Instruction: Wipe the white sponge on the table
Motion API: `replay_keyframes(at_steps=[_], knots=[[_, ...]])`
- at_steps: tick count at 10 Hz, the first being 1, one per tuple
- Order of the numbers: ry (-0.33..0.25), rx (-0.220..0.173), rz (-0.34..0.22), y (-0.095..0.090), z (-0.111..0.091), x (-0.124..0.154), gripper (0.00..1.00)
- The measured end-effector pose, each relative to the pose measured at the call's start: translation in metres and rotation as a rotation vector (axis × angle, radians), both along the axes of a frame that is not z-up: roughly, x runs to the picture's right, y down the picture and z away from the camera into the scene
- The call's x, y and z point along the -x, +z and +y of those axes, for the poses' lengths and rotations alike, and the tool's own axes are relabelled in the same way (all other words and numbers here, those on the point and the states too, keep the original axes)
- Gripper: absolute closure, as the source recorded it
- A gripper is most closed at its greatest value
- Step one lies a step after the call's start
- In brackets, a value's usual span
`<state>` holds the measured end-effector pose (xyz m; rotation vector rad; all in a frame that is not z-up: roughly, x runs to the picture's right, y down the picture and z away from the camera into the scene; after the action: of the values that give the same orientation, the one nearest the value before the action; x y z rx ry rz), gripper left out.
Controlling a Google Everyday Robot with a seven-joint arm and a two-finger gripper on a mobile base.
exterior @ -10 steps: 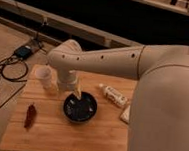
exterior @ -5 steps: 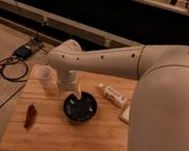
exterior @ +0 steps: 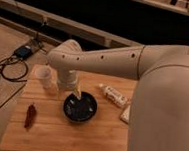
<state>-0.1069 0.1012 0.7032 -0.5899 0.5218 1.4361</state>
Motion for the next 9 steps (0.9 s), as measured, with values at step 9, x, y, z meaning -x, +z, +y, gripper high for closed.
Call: replay_keyframes(at_steps=[9], knots=[[-0.005, 0.035, 0.254, 0.03, 0.016, -0.2, 0.35]])
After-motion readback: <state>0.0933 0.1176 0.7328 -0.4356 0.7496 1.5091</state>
